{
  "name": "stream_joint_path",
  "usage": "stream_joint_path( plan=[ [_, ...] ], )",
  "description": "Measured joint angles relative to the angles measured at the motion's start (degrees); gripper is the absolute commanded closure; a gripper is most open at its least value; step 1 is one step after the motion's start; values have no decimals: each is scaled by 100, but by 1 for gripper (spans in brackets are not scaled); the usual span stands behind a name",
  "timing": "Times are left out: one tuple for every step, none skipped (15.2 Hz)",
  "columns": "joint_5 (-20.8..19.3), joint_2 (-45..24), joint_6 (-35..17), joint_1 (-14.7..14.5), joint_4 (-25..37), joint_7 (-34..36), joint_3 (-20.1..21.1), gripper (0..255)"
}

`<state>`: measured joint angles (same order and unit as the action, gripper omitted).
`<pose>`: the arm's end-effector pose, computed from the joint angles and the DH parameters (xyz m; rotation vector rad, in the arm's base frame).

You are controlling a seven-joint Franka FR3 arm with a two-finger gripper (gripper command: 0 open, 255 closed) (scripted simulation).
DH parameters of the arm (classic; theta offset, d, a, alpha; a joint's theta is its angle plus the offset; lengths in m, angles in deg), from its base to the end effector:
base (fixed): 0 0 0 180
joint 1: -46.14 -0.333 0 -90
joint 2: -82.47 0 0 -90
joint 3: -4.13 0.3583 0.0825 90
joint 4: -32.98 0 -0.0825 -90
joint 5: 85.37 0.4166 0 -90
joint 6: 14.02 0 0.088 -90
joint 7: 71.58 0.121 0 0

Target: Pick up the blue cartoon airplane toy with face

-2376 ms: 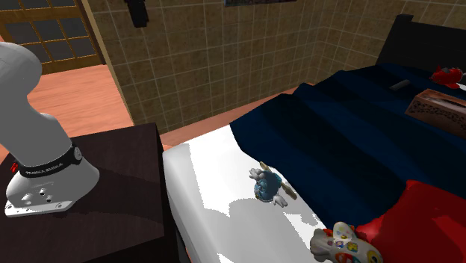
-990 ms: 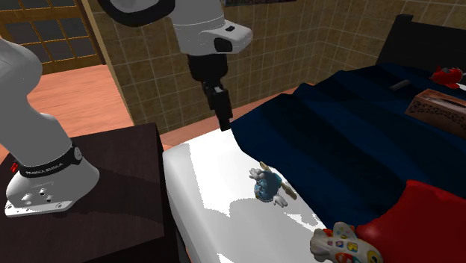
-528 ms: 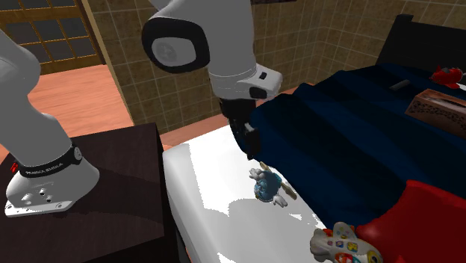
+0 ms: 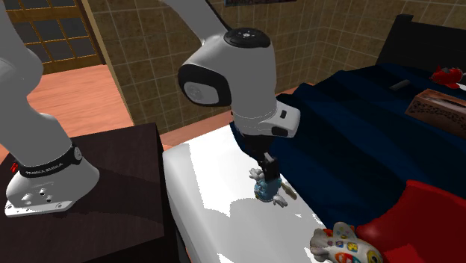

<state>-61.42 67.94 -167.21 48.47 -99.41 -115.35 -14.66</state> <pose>0.5245 -0.2142 0.2517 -3.0887 -0.0750 -0.2837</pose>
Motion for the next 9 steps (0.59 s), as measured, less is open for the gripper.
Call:
stream_joint_path(
  plan=[
    [66, -52, -56, 14, -7, -46, 35, 0],
    [137, -107, -111, 41, -13, -110, 70, 0],
    [221, -203, -162, 71, 24, -172, 117, 0],
    [301, -278, -216, 108, 37, -244, 160, 0],
    [375, -344, -271, 138, 41, -307, 203, 0],
    [407, -383, -293, 151, 55, -329, 223, 255],
    [421, -401, -303, 156, 62, -339, 233, 255],
    [429, -406, -309, 160, 67, -345, 237, 255],
    [433, -408, -312, 160, 69, -347, 239, 255]
  ],
)
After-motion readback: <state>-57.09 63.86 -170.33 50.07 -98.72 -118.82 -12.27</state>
